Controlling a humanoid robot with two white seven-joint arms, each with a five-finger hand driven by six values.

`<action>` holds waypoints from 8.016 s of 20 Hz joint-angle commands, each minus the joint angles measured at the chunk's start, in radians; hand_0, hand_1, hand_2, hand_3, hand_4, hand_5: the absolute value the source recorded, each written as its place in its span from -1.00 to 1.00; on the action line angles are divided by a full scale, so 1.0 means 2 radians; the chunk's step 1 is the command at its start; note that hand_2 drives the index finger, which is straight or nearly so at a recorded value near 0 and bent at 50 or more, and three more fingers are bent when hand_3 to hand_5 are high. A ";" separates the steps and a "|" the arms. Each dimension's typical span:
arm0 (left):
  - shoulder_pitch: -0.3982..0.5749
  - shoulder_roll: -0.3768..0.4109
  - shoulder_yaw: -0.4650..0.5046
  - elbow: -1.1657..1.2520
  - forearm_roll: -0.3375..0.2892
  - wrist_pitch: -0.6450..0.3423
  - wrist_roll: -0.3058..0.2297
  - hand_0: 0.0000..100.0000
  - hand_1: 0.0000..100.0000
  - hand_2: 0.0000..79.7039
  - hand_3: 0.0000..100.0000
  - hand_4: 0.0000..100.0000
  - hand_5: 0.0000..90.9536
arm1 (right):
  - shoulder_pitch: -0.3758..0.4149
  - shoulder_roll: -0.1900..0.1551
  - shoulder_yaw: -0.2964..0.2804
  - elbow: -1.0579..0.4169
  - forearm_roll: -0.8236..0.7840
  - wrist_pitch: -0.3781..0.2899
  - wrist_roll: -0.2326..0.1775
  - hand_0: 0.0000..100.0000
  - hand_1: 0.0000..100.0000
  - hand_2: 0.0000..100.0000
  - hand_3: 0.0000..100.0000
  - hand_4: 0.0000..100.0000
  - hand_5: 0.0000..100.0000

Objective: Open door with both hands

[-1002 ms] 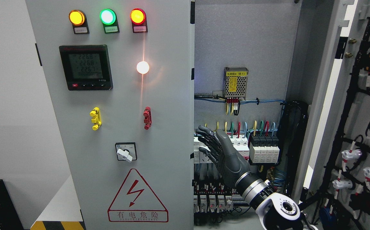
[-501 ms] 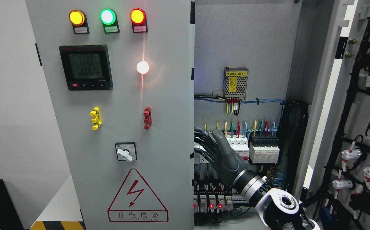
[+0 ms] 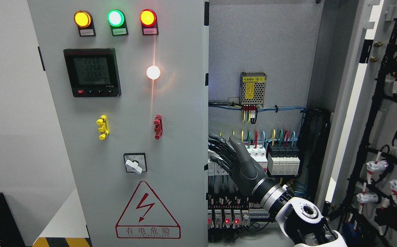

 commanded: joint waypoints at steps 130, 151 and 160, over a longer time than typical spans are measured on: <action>0.013 0.000 0.000 0.000 0.000 0.000 0.000 -1.00 -1.00 -1.00 -1.00 -1.00 -1.00 | 0.055 0.030 0.252 -0.114 -0.075 0.040 0.185 -0.62 -1.00 -1.00 -1.00 -1.00 -1.00; 0.013 0.000 0.000 0.000 0.000 0.000 0.000 -1.00 -1.00 -1.00 -1.00 -1.00 -1.00 | 0.049 0.091 0.247 -0.034 -0.067 0.040 0.185 -0.62 -1.00 -1.00 -1.00 -1.00 -1.00; 0.013 0.000 0.000 0.000 0.000 0.000 0.000 -1.00 -1.00 -1.00 -1.00 -1.00 -1.00 | 0.034 0.092 0.255 -0.024 -0.068 0.041 0.185 -0.62 -1.00 -1.00 -1.00 -1.00 -1.00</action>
